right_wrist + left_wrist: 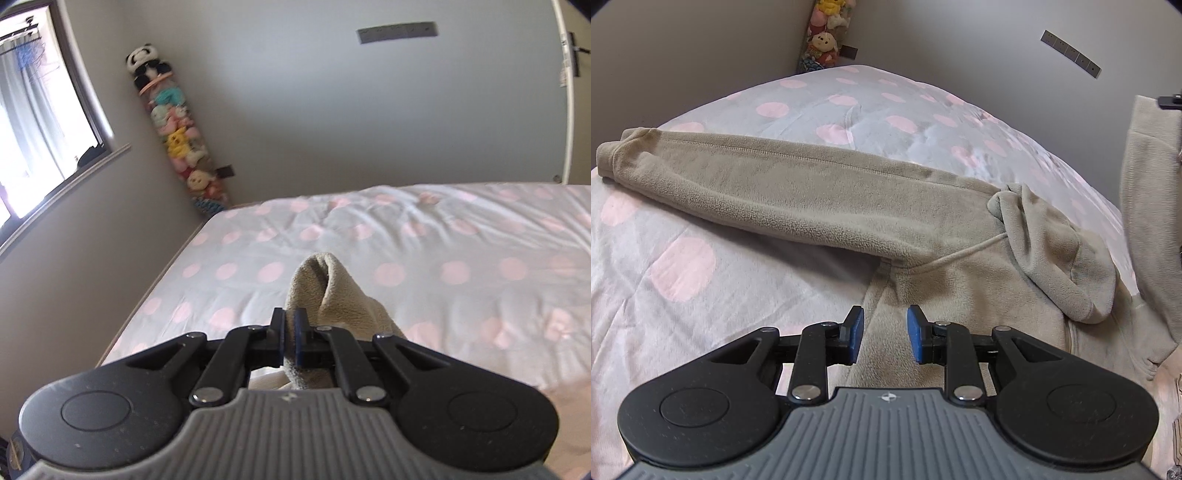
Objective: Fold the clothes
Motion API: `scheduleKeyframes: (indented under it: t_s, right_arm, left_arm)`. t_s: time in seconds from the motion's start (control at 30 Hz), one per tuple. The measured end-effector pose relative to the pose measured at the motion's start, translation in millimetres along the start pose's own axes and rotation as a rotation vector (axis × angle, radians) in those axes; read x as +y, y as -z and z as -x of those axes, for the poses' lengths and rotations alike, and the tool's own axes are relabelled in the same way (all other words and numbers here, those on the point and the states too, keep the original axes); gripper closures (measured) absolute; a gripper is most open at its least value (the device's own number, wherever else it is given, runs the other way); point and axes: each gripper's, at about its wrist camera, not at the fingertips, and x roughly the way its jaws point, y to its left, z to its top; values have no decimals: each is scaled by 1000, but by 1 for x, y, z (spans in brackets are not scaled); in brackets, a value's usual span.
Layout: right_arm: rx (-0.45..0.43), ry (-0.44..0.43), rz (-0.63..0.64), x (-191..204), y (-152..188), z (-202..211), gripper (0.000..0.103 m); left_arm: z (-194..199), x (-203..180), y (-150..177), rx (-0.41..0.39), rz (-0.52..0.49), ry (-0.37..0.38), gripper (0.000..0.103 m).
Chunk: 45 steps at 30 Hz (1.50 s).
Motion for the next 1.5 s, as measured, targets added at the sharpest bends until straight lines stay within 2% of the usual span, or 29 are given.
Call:
scheduleKeyframes:
  t_s: [0.27,0.37,0.4,0.47,0.5,0.53,0.6,0.7,0.8,0.9,1.0,1.2,1.3,1.37,1.5]
  right_arm:
    - [190,-68,32,44,63,-107,97]
    - [237,-74,56,50,80,-129,96]
    - [248,-84,56,50,82,-133,92]
    - [250,-111,47,47,83,-133,91]
    - [247,-120,48,46,82,-131,86]
    - [244,-128,51,46,80,-129,74]
    - [225,-138,63,42,76,-119,68]
    - [201,-136,78,24,73,-95,68]
    - [187,-109,71,-13,78,-67,68]
    - [169,-51,70,-60,90,-36,67]
    - [145,22,58,-112,106,-5,60]
    - [111,199,76,-199,168,52,55]
    - [112,257,129,-215,212,67,48]
    - [126,276,173,-218,239,67,48]
    - [139,310,279,-215,277,45,48]
  left_arm:
    - [-17,17,-9,18,-4,-6,80]
    - [-21,19,-15,22,-23,-17,80]
    - [-21,19,-18,20,-34,-22,80]
    - [-20,17,-24,12,-52,-23,80]
    - [-19,14,-27,5,-59,-18,80]
    - [-17,11,-31,-2,-67,-12,80]
    - [-16,3,-39,-16,-89,-3,79]
    - [-15,-17,-49,-39,-138,20,71]
    - [-17,-39,-60,-59,-184,61,63]
    - [-27,-62,-68,-56,-220,95,60]
    - [-42,-87,-73,-43,-273,114,56]
    - [-85,-126,-79,28,-351,160,51]
    - [-105,-135,-86,46,-328,153,51]
    - [-117,-139,-91,58,-302,150,50]
    - [-136,-151,-99,77,-274,129,50]
